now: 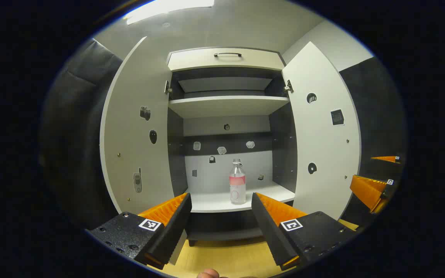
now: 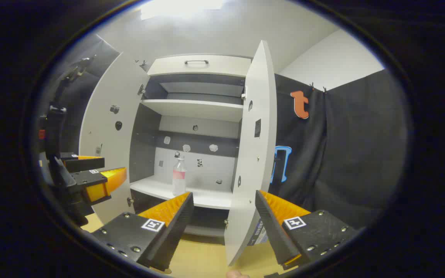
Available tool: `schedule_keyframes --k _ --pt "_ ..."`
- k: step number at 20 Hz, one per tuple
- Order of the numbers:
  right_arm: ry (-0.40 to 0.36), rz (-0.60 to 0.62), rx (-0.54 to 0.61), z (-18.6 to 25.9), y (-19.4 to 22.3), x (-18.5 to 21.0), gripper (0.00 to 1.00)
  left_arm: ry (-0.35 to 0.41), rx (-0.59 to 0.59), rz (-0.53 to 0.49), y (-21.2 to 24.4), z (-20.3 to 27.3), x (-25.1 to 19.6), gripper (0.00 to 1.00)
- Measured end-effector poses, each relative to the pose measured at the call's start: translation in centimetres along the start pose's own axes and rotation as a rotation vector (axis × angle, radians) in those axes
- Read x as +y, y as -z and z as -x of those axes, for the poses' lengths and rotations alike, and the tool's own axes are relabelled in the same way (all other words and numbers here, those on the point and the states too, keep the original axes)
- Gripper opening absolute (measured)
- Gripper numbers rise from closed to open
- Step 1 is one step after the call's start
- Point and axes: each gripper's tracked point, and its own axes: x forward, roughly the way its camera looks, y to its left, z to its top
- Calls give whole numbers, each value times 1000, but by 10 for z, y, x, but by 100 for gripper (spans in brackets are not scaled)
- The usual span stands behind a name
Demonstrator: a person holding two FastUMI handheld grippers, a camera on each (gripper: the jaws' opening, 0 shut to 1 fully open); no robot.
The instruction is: Grasp the bottle in the cabinet with the left hand and place it on the coaster, then close the right door with the right hand and the left door with the left hand.
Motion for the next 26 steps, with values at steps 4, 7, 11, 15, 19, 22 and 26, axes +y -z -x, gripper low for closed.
schedule_keyframes --k 4,7,11,15,19,22,26 --pt "1 24 -12 -2 0 -3 96 11 -11 -4 -6 -2 -8 96" --pt "-4 10 -15 -3 -1 -4 96 0 -24 -15 -11 -4 -10 97" --pt "5 -6 -15 -6 -1 -9 96 -6 -36 -30 -13 -1 -12 97" --pt "4 1 -20 -2 -1 -8 96 -14 -35 -17 -13 0 -10 97" --pt "2 2 -20 0 0 -7 96 -16 -22 -6 -9 1 -8 97" --pt "4 4 -19 2 0 -9 96 -17 -27 6 -10 0 -9 95" --pt "17 1 -20 5 -2 -16 96 -10 -20 19 -7 -4 -14 97"
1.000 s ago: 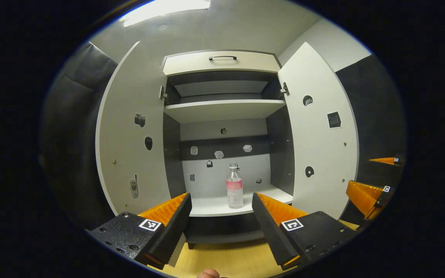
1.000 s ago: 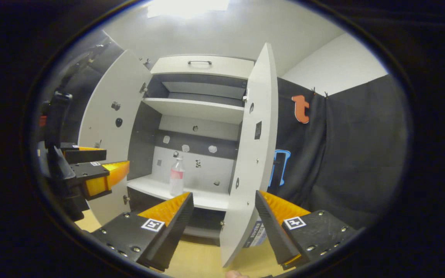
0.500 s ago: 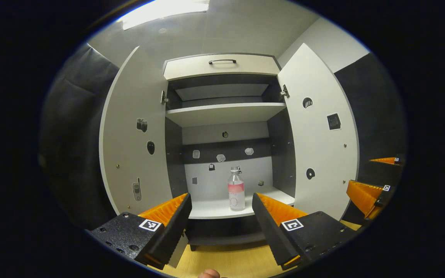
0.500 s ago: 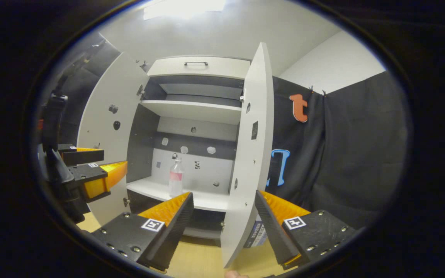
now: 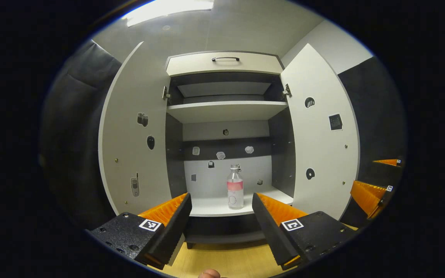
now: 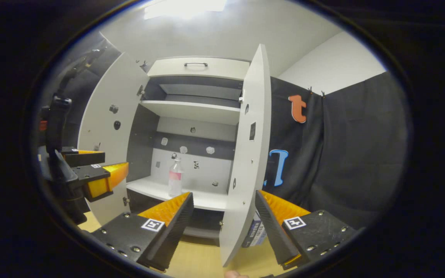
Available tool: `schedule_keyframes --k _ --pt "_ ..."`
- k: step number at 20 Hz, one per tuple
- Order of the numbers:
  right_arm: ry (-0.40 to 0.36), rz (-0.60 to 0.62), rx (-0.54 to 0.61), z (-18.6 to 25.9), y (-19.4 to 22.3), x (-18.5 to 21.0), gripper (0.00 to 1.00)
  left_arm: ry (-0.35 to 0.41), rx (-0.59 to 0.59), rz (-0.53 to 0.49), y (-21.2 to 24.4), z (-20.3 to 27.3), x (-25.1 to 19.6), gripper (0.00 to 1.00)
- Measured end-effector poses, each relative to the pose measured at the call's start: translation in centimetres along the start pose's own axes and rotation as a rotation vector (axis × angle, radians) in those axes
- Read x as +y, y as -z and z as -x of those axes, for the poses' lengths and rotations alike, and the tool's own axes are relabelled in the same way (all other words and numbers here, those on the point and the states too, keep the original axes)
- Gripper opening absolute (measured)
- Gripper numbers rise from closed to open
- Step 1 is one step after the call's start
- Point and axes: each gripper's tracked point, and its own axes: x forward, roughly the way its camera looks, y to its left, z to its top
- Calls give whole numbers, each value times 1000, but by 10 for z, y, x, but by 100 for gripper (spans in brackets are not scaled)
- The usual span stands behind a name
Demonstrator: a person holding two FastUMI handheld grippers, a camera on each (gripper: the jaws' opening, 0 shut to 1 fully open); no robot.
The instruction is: Grasp the bottle in the cabinet with the left hand and place it on the coaster, then close the right door with the right hand and the left door with the left hand.
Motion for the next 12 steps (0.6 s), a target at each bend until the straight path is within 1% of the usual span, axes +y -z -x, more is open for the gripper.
schedule_keyframes --k 7,10,12 --pt "29 10 5 4 2 -13 96 27 19 36 7 -16 -9 97" --pt "37 19 5 5 3 -20 96 15 40 41 14 -37 -6 97" --pt "46 23 9 6 4 -25 96 27 52 41 18 -58 -8 97"
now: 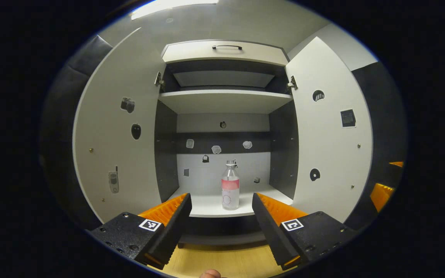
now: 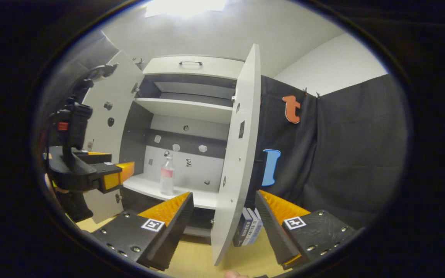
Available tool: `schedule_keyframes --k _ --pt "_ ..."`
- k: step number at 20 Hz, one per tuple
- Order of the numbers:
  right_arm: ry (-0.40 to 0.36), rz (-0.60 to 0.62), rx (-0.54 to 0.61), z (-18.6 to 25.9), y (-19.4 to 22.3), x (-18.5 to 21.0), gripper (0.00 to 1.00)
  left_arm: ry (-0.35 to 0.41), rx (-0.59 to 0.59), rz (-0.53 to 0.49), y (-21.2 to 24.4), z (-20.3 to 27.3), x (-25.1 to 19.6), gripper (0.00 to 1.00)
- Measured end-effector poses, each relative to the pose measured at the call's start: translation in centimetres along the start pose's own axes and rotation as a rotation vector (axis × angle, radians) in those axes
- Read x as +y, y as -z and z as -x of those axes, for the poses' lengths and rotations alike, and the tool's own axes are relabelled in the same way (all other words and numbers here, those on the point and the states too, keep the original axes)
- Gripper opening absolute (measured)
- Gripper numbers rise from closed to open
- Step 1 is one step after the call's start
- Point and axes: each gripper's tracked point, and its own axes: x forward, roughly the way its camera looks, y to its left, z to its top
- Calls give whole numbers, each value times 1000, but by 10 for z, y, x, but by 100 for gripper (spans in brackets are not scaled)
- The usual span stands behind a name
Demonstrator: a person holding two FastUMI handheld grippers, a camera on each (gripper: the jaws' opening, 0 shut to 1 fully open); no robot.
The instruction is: Grasp the bottle in the cabinet with the left hand and place it on the coaster, then close the right door with the right hand and the left door with the left hand.
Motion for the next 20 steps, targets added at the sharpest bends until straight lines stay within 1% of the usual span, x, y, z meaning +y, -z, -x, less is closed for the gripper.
schedule_keyframes --k 2,4,10,11,12,13,16,20 --pt "19 4 5 2 1 -5 96 25 13 -14 4 -25 -3 97" --pt "60 10 12 2 5 -20 96 47 33 -29 11 -52 -5 97" --pt "242 9 41 20 16 -73 96 94 132 -5 49 -124 -12 98" --pt "267 7 53 23 20 -80 96 97 144 -7 55 -135 -12 95" --pt "290 5 64 26 24 -85 96 97 153 -10 59 -146 -11 98" --pt "308 2 72 30 27 -90 96 103 163 -12 63 -157 -12 98" --pt "337 -9 102 35 38 -98 96 115 183 -25 67 -187 -12 98" --pt "333 -26 136 35 51 -96 97 123 176 -31 70 -218 -13 98"
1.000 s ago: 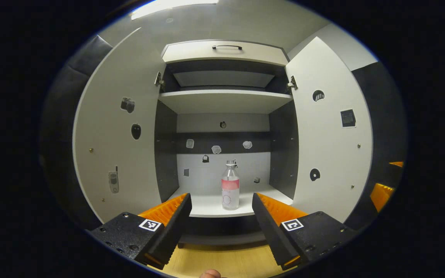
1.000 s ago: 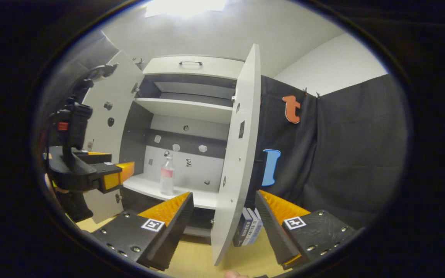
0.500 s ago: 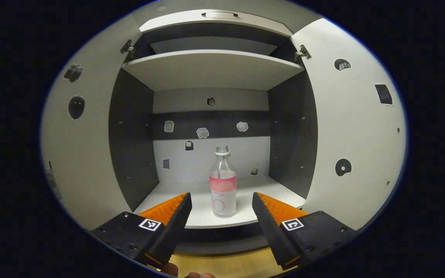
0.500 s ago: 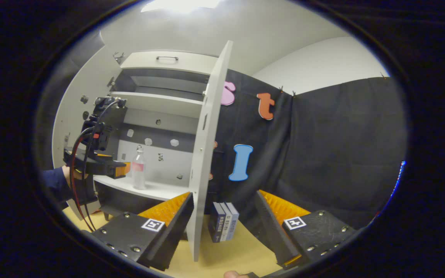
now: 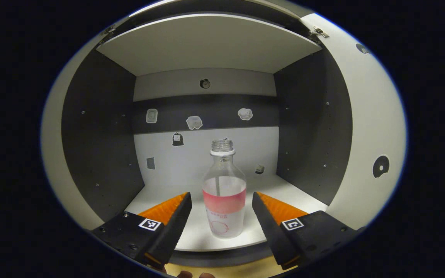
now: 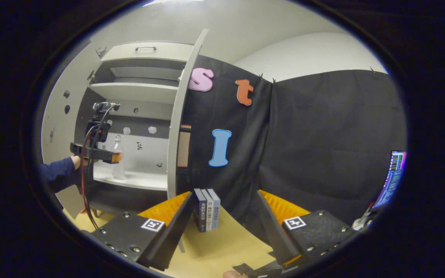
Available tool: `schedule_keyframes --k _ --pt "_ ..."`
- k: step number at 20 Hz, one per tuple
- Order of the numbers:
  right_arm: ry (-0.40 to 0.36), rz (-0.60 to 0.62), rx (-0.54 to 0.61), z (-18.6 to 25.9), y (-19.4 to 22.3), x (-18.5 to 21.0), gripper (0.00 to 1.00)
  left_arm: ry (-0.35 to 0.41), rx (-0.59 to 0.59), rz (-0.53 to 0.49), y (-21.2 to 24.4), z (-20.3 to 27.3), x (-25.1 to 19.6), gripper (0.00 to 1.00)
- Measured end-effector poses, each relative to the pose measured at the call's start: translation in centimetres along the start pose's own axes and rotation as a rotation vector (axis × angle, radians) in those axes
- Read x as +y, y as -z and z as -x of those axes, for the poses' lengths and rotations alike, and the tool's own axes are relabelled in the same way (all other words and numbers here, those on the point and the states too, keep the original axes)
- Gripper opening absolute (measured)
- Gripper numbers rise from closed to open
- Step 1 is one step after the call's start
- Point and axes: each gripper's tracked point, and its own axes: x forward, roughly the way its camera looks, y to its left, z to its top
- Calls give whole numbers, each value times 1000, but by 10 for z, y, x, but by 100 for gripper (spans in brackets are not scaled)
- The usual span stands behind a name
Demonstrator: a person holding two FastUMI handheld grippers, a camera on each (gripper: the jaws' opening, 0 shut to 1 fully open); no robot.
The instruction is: Grasp the bottle in the cabinet with the left hand and place it on the coaster, then close the right door with the right hand and the left door with the left hand.
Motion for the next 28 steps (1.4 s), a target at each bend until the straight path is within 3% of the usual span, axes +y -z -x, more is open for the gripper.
schedule_keyframes --k 8,10,12,20,28 --pt "-51 -5 11 -6 6 20 97 23 38 -12 12 -32 -3 97" --pt "-57 -5 13 -4 9 22 96 40 30 22 9 -30 -5 76" --pt "-62 -9 18 -2 11 21 96 62 27 41 9 -25 -6 76" --pt "-89 -20 13 0 8 16 96 201 -67 -15 -3 47 -33 76" --pt "-135 -18 8 10 4 20 96 337 -30 -7 58 124 -68 76"
